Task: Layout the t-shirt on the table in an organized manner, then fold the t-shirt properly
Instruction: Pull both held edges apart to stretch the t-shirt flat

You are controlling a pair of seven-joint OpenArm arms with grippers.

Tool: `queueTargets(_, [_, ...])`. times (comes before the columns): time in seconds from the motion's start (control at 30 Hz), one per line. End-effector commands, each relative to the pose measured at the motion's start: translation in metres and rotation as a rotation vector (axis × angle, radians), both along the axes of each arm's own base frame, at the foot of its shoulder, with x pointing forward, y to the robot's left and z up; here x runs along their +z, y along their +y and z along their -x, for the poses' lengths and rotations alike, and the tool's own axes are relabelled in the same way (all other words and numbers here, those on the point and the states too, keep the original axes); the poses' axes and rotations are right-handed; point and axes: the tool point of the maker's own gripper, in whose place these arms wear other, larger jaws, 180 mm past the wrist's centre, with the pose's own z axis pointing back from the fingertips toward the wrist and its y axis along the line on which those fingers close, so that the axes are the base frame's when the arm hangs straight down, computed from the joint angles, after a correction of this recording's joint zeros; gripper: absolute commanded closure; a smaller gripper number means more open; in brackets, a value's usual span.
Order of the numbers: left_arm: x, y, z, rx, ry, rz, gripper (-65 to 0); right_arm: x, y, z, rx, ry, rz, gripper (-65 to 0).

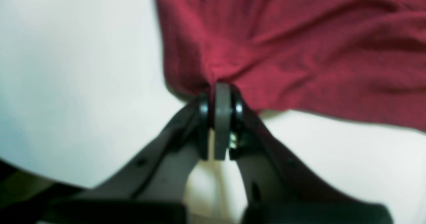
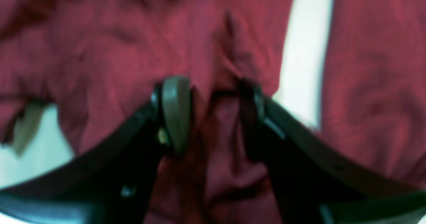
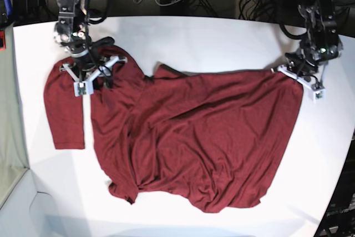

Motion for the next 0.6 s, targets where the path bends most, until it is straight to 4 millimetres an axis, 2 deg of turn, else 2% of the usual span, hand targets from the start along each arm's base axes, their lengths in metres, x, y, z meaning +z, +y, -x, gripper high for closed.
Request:
queueTargets(0.0, [0.015,0.006,-0.011,-0.002,-0.050,-0.022,-0.1,0.000,-0.009,0.000,-0.013,0.004,0.009,-25.3])
queueTargets(0.07, [0.020,0.010,-0.012,-0.005,-0.059,-0.040,-0.1,-0.011,-0.020,0.014,-0.040,0.042,0.017,-25.3])
queueTargets(0.17, [0.031,0.028,-0.012,0.034,-0.084,-0.059,-0.1,-0.020,-0.032,0.041,-0.067,0.085,0.033,-25.3])
queueTargets(0.3, [0.040,0.050,-0.008,0.106,-0.108,-0.072,-0.1,-0.015,-0.040,0.077,-0.072,0.111,0.061,-25.3])
queueTargets(0.37, [0.040,0.055,-0.006,0.119,-0.106,-0.074,-0.1,-0.011,-0.038,0.093,-0.064,0.120,0.070,-25.3])
queueTargets(0.47, [0.040,0.054,-0.006,0.122,-0.109,-0.070,-0.1,0.002,-0.033,0.105,-0.047,0.109,0.082,-23.8])
queueTargets(0.57, [0.040,0.051,-0.005,0.115,-0.109,-0.067,-0.1,0.014,-0.033,0.104,-0.042,0.088,0.095,-19.5])
